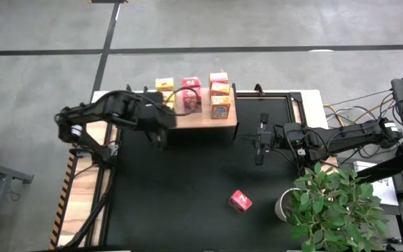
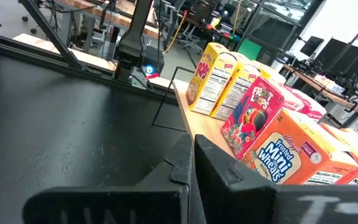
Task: Stack cereal on shelf
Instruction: Put the yellow cereal box aligned with the other yellow cereal boxes on the shelf
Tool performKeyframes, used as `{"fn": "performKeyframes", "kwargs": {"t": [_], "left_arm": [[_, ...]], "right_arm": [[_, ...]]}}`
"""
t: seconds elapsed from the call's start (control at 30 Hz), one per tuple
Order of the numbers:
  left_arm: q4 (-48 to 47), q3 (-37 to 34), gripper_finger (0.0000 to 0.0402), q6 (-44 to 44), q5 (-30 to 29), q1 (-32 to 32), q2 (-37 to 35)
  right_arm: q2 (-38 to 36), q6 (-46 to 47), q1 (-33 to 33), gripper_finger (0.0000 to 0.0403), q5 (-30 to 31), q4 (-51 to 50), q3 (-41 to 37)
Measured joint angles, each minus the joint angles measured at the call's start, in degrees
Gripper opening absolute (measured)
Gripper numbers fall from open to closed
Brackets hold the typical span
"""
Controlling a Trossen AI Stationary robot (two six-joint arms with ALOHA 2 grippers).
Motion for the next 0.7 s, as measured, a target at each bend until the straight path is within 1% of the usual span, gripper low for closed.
{"fn": "performKeyframes", "kwargs": {"t": [0.07,0.1,0.2,0.27,0.37,0.47,0.63,0.7], "left_arm": [[0.7,-4.8,0.0035,-1.7,-1.1,0.1,-3.4],[0.3,-7.4,0.0035,-3.0,-2.7,0.3,-5.2],[-0.4,-15.4,0.0035,-7.9,-11.0,0.6,-10.5],[-0.4,-20.4,0.0035,-9.7,-14.2,1.1,-14.1],[2.4,-26.4,0.0035,-11.0,-16.0,1.7,-18.7],[6.5,-31.3,0.0031,-10.9,-17.3,1.9,-21.8],[11.3,-37.6,0.0011,-9.3,-17.5,2.1,-25.0],[13.7,-39.9,0.0003,-9.3,-18.7,2.1,-25.6]], "right_arm": [[0.0,-0.1,0.0,0.0009,0.0,0.1,0.0],[0.0,-0.1,0.0,0.0009,0.0,0.0,0.0],[0.0,0.0,0.0,0.0009,0.0,0.2,0.0],[0.0,0.0,0.0,0.0009,0.0,0.3,0.0],[0.0,-0.1,0.0,0.0009,0.0,0.4,0.0],[0.0,-0.2,0.0,0.0009,0.0,0.5,0.0],[0.0,-0.1,0.0,0.0009,0.0,0.8,0.0],[0.0,-0.1,0.0,0.0009,0.0,0.8,0.0]]}}
